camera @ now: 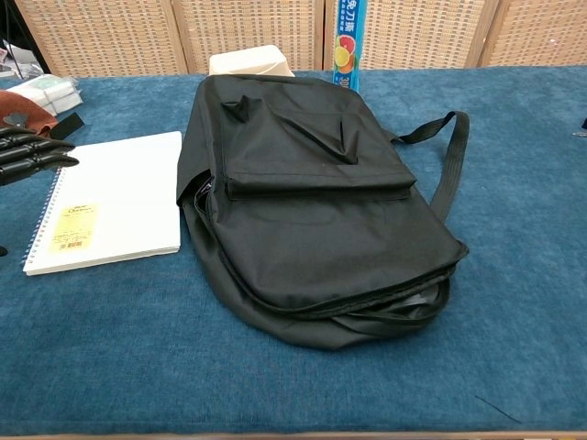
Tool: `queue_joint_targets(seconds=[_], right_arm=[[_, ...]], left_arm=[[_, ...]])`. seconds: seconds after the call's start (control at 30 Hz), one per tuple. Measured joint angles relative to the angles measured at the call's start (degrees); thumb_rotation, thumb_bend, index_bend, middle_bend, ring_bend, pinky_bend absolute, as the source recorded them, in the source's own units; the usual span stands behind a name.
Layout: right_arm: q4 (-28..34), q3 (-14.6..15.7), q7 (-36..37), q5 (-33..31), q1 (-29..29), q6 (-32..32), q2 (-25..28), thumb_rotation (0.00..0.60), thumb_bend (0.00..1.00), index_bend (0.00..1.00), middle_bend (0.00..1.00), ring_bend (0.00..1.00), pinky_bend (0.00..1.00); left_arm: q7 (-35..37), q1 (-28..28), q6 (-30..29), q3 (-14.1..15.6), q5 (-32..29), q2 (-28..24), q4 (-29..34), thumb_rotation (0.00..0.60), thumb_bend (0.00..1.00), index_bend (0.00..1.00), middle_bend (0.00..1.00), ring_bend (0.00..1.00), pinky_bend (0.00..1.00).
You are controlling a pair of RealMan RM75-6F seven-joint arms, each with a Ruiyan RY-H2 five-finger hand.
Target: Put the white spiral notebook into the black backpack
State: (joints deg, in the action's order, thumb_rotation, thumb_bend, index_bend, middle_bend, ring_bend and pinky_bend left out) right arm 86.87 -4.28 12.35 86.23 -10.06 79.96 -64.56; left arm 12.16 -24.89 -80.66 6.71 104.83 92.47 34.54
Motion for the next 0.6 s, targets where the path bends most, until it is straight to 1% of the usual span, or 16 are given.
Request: queue_joint_targets(seconds=[0.6], right_arm=[[0.06, -0.10, 0.56, -0.09, 0.09, 0.10, 0.27, 0.600, 0.00, 0.00, 0.00, 0.00, 0.00]], left_arm=[[0.40, -0.92, -0.56, 2.47, 0.81, 5.56, -7.48, 0.600, 0.00, 0.00, 0.00, 0.00, 0.00]])
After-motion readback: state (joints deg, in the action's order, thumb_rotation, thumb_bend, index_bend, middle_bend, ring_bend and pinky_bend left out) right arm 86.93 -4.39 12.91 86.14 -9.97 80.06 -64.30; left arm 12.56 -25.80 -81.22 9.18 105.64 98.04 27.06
